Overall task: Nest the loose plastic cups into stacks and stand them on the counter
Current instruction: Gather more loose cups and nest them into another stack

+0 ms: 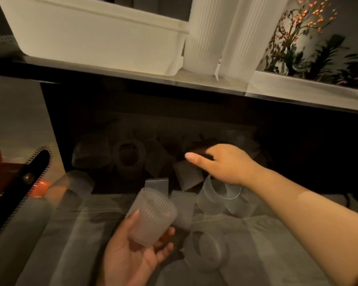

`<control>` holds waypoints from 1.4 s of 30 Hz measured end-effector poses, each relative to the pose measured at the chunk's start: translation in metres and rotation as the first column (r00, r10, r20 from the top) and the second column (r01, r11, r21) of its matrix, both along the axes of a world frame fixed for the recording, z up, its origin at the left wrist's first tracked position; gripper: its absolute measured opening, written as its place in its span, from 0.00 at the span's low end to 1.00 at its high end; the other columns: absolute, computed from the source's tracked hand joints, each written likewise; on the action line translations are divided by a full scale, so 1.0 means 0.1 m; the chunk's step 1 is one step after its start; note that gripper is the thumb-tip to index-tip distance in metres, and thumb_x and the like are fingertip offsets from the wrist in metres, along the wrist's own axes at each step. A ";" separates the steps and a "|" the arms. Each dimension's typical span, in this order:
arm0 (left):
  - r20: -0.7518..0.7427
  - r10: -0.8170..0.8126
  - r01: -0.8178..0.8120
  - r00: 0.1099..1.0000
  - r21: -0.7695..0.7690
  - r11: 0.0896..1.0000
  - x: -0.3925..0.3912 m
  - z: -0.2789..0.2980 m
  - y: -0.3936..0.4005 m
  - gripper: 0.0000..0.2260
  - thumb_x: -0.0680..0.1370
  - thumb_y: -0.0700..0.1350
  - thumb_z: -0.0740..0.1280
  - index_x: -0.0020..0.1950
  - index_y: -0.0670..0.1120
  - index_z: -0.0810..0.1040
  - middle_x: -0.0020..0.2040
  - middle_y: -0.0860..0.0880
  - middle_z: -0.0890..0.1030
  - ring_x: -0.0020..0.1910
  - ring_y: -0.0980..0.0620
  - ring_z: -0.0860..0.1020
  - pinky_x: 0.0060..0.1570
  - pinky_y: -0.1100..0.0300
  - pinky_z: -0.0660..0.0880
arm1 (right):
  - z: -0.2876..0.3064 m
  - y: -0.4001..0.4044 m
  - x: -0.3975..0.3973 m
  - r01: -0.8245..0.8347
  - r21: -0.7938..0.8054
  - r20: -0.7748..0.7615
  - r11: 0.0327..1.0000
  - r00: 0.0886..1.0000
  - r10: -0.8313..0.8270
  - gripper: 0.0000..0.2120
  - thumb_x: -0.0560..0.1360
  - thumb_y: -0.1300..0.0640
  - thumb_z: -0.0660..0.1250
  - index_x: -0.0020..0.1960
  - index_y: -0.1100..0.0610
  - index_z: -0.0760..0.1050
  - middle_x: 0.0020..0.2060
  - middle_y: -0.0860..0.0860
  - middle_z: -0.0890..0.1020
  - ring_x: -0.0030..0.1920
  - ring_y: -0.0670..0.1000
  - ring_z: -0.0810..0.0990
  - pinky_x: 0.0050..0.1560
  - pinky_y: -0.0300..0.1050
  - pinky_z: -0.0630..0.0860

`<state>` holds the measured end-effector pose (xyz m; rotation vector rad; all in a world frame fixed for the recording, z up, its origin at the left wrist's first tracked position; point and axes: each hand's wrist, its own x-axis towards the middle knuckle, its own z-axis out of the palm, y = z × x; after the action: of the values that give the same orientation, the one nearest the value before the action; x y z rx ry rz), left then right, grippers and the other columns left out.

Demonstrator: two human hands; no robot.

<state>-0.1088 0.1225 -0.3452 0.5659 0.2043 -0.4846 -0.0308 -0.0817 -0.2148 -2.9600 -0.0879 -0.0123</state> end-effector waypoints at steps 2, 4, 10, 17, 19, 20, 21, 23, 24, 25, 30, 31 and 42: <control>0.042 -0.035 0.036 0.998 -0.016 0.999 0.01 -0.02 0.02 0.48 0.35 0.50 0.85 0.56 0.44 0.82 0.47 0.36 0.84 0.36 0.40 0.83 0.33 0.48 0.79 | -0.08 -0.25 -0.22 0.103 0.040 0.274 0.994 0.955 -0.110 0.25 0.74 0.30 0.56 0.49 0.49 0.79 0.41 0.48 0.78 0.45 0.51 0.79 0.47 0.49 0.77; 0.098 -0.038 0.042 0.994 -0.040 0.998 0.00 -0.04 0.04 0.42 0.36 0.49 0.85 0.50 0.44 0.86 0.50 0.36 0.84 0.38 0.40 0.84 0.33 0.48 0.79 | -0.22 -0.46 -0.52 0.195 0.145 0.357 0.970 0.904 -0.234 0.24 0.72 0.33 0.62 0.62 0.43 0.76 0.56 0.50 0.75 0.60 0.53 0.74 0.60 0.50 0.74; 0.166 -0.052 0.044 0.985 0.049 0.998 -0.08 0.01 0.04 0.40 0.40 0.48 0.86 0.53 0.47 0.85 0.54 0.36 0.83 0.44 0.39 0.83 0.35 0.48 0.79 | -0.51 -0.46 -0.85 0.102 -0.174 0.035 0.980 0.995 -0.097 0.36 0.70 0.27 0.59 0.74 0.31 0.53 0.79 0.48 0.51 0.78 0.50 0.51 0.76 0.59 0.40; 0.275 -0.109 0.038 0.955 0.252 0.967 -0.25 0.21 0.10 0.52 0.37 0.41 0.85 0.62 0.50 0.76 0.56 0.37 0.81 0.48 0.36 0.82 0.41 0.40 0.80 | -0.46 -0.42 -0.78 0.089 0.162 0.206 0.983 0.971 -0.122 0.06 0.74 0.43 0.68 0.45 0.43 0.81 0.69 0.45 0.71 0.68 0.44 0.69 0.77 0.56 0.50; 0.335 -0.160 0.022 0.929 0.382 0.924 -0.31 0.24 0.15 0.54 0.38 0.40 0.85 0.64 0.56 0.75 0.56 0.42 0.82 0.50 0.39 0.83 0.42 0.45 0.81 | -0.32 -0.35 -0.96 0.027 0.463 0.218 0.886 0.965 -0.144 0.06 0.73 0.45 0.71 0.40 0.45 0.80 0.65 0.40 0.74 0.64 0.39 0.71 0.71 0.48 0.64; 0.369 -0.191 0.010 0.910 0.439 0.898 -0.35 0.25 0.17 0.55 0.40 0.39 0.85 0.66 0.58 0.73 0.56 0.45 0.83 0.53 0.41 0.83 0.44 0.50 0.81 | -0.23 -0.28 -1.07 -0.014 0.639 0.182 0.769 0.974 -0.133 0.06 0.72 0.45 0.71 0.39 0.46 0.81 0.62 0.38 0.76 0.63 0.37 0.73 0.68 0.46 0.68; 0.403 -0.223 -0.002 0.888 0.489 0.872 -0.38 0.26 0.18 0.55 0.42 0.40 0.86 0.68 0.58 0.71 0.57 0.48 0.84 0.55 0.43 0.83 0.45 0.54 0.81 | -0.15 -0.21 -1.19 -0.059 0.760 0.143 0.647 0.987 -0.079 0.07 0.70 0.44 0.72 0.39 0.46 0.81 0.60 0.39 0.79 0.63 0.38 0.75 0.66 0.46 0.71; 0.456 -0.307 -0.006 0.836 0.567 0.824 -0.47 0.31 0.19 0.57 0.45 0.44 0.87 0.70 0.59 0.68 0.59 0.53 0.83 0.58 0.48 0.82 0.48 0.58 0.80 | -0.06 -0.05 -1.38 -0.096 0.798 0.046 0.595 0.994 0.099 0.08 0.67 0.43 0.71 0.39 0.47 0.80 0.59 0.37 0.80 0.62 0.37 0.76 0.64 0.42 0.72; 0.469 -0.343 -0.004 0.814 0.594 0.804 -0.51 0.34 0.19 0.56 0.46 0.45 0.86 0.71 0.61 0.66 0.60 0.55 0.82 0.59 0.50 0.81 0.50 0.59 0.80 | -0.07 0.01 -1.44 -0.085 0.757 -0.036 0.647 0.984 0.172 0.08 0.68 0.43 0.71 0.39 0.47 0.80 0.58 0.35 0.80 0.62 0.34 0.74 0.64 0.39 0.70; 0.478 -0.369 -0.002 0.797 0.613 0.790 -0.55 0.38 0.19 0.55 0.47 0.45 0.86 0.70 0.63 0.65 0.60 0.58 0.81 0.59 0.53 0.80 0.51 0.60 0.79 | -0.10 0.07 -1.48 -0.075 0.699 -0.103 0.711 0.973 0.204 0.07 0.70 0.44 0.71 0.41 0.47 0.79 0.58 0.35 0.79 0.62 0.31 0.73 0.63 0.36 0.69; 0.514 -0.440 -0.055 0.736 0.694 0.718 -0.70 0.47 0.22 0.54 0.50 0.53 0.85 0.71 0.66 0.62 0.62 0.68 0.76 0.62 0.61 0.77 0.53 0.69 0.75 | -0.30 0.28 -1.62 -0.038 0.685 -0.091 0.728 0.986 0.137 0.03 0.74 0.45 0.68 0.42 0.42 0.76 0.58 0.31 0.76 0.61 0.26 0.68 0.55 0.27 0.67; 0.525 -0.421 -0.062 0.740 0.676 0.734 -0.73 0.47 0.22 0.54 0.50 0.53 0.86 0.71 0.64 0.63 0.62 0.66 0.77 0.62 0.60 0.78 0.52 0.68 0.76 | -0.35 0.33 -1.65 -0.025 0.715 -0.086 0.698 0.989 0.123 0.04 0.75 0.42 0.66 0.43 0.40 0.75 0.59 0.30 0.75 0.61 0.27 0.69 0.55 0.28 0.67; 0.507 -0.255 -0.225 0.823 0.704 0.674 -0.76 0.31 0.25 0.43 0.46 0.55 0.82 0.61 0.61 0.76 0.54 0.63 0.81 0.50 0.58 0.82 0.43 0.66 0.78 | -0.58 0.39 -1.75 0.113 0.790 -0.151 0.602 0.988 0.014 0.18 0.71 0.27 0.53 0.57 0.26 0.71 0.62 0.31 0.74 0.65 0.31 0.69 0.57 0.24 0.66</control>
<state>-0.1849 0.1477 -0.3142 1.5128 -0.2121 -0.1996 -0.2062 -0.0425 -0.2729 -2.0314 0.0225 0.1229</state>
